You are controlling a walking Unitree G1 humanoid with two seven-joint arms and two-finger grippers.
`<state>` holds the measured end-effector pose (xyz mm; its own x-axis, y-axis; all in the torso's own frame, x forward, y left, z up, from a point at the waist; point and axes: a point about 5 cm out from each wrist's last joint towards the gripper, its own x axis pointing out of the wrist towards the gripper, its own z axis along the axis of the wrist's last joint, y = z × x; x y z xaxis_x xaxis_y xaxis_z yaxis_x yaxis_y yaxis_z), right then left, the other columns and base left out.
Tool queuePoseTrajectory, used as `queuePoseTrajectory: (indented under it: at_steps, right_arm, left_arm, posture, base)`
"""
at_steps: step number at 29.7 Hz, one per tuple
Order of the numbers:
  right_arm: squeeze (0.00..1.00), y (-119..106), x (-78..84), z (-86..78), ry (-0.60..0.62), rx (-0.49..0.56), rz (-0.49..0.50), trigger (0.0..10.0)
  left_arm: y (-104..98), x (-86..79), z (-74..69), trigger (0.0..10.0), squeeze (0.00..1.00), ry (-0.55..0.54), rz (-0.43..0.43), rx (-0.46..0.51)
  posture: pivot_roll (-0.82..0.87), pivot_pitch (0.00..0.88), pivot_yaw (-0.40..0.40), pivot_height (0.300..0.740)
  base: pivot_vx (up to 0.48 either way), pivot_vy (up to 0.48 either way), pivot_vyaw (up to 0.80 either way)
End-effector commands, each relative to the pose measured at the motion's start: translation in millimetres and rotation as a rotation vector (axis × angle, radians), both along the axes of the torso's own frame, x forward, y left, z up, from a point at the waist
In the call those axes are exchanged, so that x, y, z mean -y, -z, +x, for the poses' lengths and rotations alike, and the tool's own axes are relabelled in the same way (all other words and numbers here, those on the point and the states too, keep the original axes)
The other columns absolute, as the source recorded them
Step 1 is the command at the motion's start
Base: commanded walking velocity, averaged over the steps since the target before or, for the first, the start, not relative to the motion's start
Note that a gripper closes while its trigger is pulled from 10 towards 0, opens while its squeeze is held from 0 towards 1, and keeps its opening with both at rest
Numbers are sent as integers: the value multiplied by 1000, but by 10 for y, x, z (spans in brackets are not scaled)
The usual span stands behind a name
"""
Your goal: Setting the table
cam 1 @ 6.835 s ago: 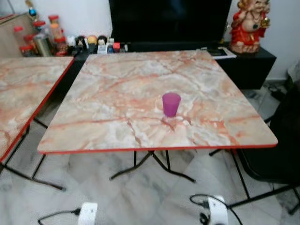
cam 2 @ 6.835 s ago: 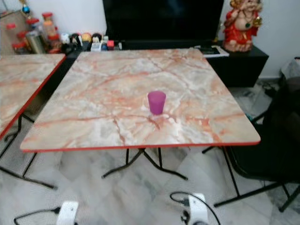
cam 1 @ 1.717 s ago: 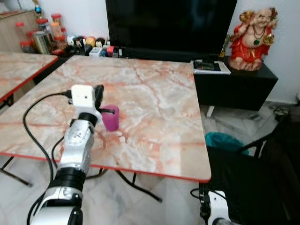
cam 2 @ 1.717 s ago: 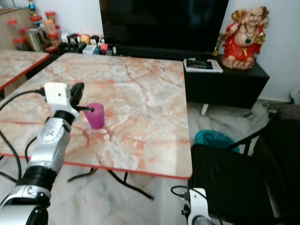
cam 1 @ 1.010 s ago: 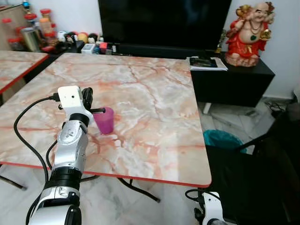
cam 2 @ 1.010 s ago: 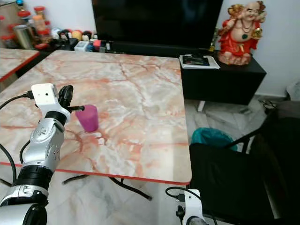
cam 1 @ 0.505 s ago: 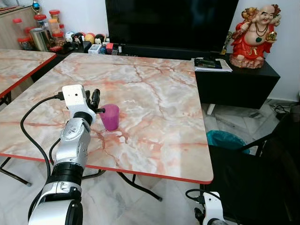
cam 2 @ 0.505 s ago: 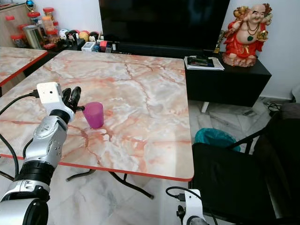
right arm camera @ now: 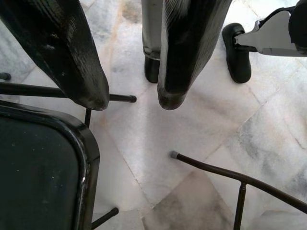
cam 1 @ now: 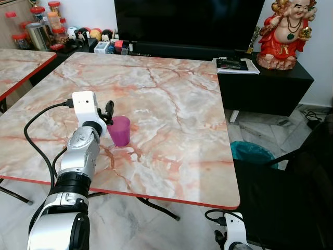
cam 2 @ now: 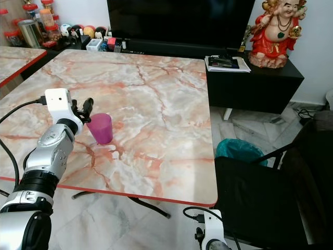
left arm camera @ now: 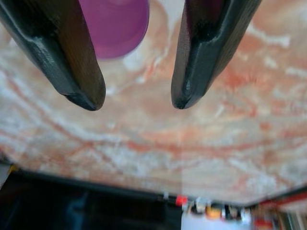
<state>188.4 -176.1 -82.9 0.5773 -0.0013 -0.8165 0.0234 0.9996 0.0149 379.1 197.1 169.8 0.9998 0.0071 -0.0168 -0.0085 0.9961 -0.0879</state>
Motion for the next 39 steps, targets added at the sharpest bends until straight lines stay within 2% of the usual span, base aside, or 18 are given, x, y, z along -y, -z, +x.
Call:
queuePoseTrajectory:
  at_steps: [1, 4, 8, 13, 24, 29, 31, 39]
  right_arm:
    - [0, -11, 3, 22, 7, 5, -1, 10000]
    - [0, -5, 13, 9, 4, 1, -4, 10000]
    - [0, -1, 18, -1, -2, -3, -6, 10000]
    - [0, -14, -5, 30, -13, 3, -4, 10000]
    - [0, -13, 20, 23, 2, 4, -5, 10000]
    - [0, 2, 25, -9, 6, -2, -6, 10000]
    - [0, 6, 24, -16, 11, -5, -4, 10000]
    - [0, 7, 10, -16, 8, -4, 0, 10000]
  left_arm:
    - [-51, -13, 5, 10000, 0, -2, 24, -4]
    - [-56, -13, -33, 10000, 0, 44, 31, -39]
    - [-70, -40, -58, 10000, 0, 47, 51, -68]
    - [-10, -26, -42, 10000, 0, 49, 21, -133]
    - [40, 67, 28, 10000, 0, 79, -37, -197]
    - [100, 110, 27, 10000, 0, 92, 11, -225]
    - [121, 126, 20, 10000, 0, 95, -10, -234]
    - [88, 181, 31, 10000, 0, 89, 34, -218]
  posture:
    - [-61, 0, -21, 740]
    - [-51, 0, -27, 740]
    - [-45, 0, -30, 740]
    - [-52, 0, -26, 740]
    - [-69, 0, -13, 740]
    - [-72, 0, -10, 740]
    - [-72, 0, -9, 740]
    - [-64, 0, -14, 740]
  base:
    - [0, 0, 0]
    - [0, 0, 0]
    - [0, 0, 0]
    - [0, 0, 0]
    - [0, 0, 0]
    - [0, 0, 0]
    - [0, 0, 0]
    - [0, 0, 0]
